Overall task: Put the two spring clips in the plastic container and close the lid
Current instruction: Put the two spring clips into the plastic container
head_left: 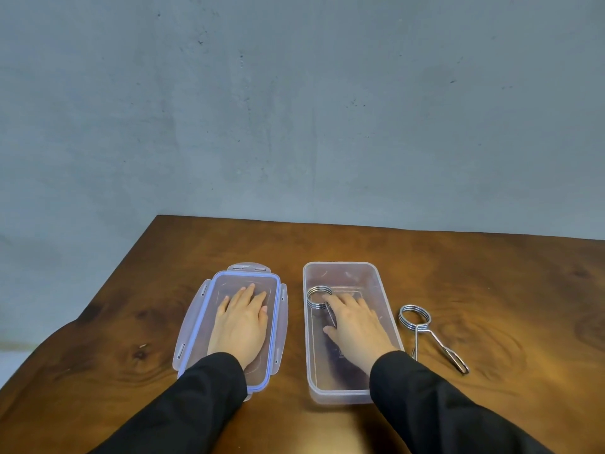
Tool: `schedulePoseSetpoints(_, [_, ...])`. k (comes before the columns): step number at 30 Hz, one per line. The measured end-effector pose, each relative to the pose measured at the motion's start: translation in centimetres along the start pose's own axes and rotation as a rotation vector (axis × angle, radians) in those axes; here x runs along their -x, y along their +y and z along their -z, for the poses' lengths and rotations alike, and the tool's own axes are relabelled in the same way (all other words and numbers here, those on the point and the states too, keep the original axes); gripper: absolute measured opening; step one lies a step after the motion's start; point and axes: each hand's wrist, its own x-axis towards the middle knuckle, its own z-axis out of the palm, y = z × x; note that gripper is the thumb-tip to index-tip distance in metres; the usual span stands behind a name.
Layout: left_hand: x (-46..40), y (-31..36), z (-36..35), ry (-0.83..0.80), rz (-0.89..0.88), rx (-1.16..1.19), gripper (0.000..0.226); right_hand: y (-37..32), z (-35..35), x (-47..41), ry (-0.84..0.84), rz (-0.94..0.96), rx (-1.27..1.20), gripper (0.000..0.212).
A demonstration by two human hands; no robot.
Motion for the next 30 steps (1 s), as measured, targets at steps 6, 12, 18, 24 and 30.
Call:
schedulePoseSetpoints(6, [-0.1, -0.2, -0.1, -0.008, -0.001, -0.018, 0.048, 1.8, 5.6, 1.6, 0.289, 0.075, -0.182, 0.047])
schedulePoseSetpoints(12, [-0.3, -0.2, -0.2, -0.002, -0.005, -0.051, 0.048, 10.7, 7.7, 5.0, 0.344, -0.269, -0.189, 0.050])
schedulePoseSetpoints(18, [-0.4, -0.4, -0.6, -0.017, 0.001, -0.071, 0.050, 11.8, 2.6, 8.3, 0.034, -0.354, -0.082, 0.082])
schedulePoseSetpoints(24, [-0.5, -0.2, -0.6, -0.021, 0.007, -0.080, 0.052, 11.8, 1.4, 8.0, 0.110, -0.370, 0.096, 0.066])
schedulePoseSetpoints(30, [-0.4, 0.0, -0.6, -0.021, 0.010, -0.088, 0.052, 13.3, 1.7, 7.0, 0.108, -0.365, 0.034, 0.057])
